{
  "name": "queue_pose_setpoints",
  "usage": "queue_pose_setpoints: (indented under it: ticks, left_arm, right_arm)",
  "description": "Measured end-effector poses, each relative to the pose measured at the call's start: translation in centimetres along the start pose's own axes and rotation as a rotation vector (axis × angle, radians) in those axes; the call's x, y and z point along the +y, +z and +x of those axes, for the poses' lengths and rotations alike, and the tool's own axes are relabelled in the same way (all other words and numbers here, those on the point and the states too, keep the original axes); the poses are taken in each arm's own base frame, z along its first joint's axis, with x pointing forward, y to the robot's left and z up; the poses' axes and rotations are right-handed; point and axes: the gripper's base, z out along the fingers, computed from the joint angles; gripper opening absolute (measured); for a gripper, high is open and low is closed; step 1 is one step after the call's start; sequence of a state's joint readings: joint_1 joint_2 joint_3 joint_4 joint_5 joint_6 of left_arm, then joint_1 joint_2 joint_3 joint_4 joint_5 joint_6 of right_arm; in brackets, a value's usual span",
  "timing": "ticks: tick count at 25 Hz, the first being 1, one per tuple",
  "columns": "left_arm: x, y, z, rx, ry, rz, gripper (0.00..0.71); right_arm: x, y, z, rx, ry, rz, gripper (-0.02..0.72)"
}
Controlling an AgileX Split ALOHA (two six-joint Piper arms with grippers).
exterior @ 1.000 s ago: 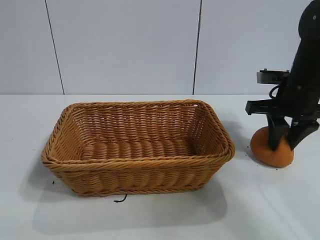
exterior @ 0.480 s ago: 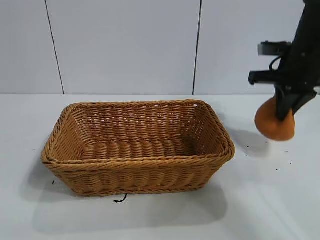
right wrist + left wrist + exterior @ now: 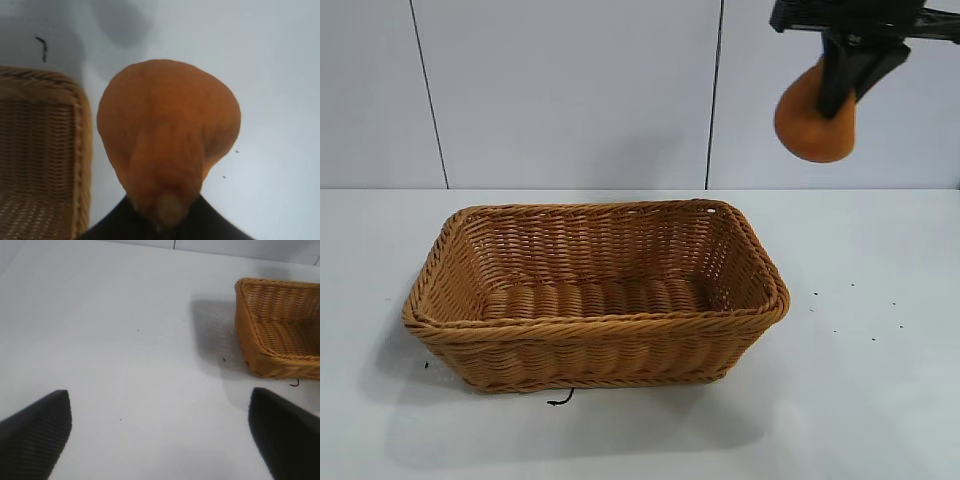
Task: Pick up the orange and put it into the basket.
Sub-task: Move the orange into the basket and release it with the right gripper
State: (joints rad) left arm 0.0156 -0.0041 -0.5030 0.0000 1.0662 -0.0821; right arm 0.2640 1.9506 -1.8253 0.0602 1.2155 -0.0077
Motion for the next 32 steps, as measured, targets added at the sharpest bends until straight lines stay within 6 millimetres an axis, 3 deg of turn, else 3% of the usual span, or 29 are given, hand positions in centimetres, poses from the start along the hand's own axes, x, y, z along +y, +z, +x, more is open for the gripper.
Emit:
queue_pose_setpoints:
  ticks: [7, 13, 16, 24, 28, 30, 32]
  left_arm:
    - [0.0, 0.0, 0.0, 0.000, 0.000, 0.000, 0.692]
    - [0.0, 0.0, 0.0, 0.000, 0.000, 0.000, 0.692]
    - [0.0, 0.0, 0.0, 0.000, 0.000, 0.000, 0.692]
    - [0.0, 0.0, 0.0, 0.000, 0.000, 0.000, 0.692]
    - [0.0, 0.0, 0.0, 0.000, 0.000, 0.000, 0.692]
    - [0.0, 0.0, 0.0, 0.000, 0.000, 0.000, 0.692]
    - [0.0, 0.0, 0.0, 0.000, 0.000, 0.000, 0.692]
  right_arm:
    - [9.4, 0.2, 0.8, -0.031, -0.200, -0.079, 0.036]
    - [15.2, 1.0, 1.9, -0.064, -0.287, -0.136, 0.036]
    - [16.3, 3.4, 2.0, -0.031, -0.299, -0.136, 0.036]
    - [16.6, 11.8, 2.6, 0.102, -0.293, -0.093, 0.036]
    - [16.6, 13.3, 2.9, 0.129, -0.290, -0.087, 0.041]
    - [16.6, 13.3, 2.9, 0.128, -0.290, -0.087, 0.102]
    - [16.6, 13.3, 2.9, 0.128, -0.289, -0.089, 0.230]
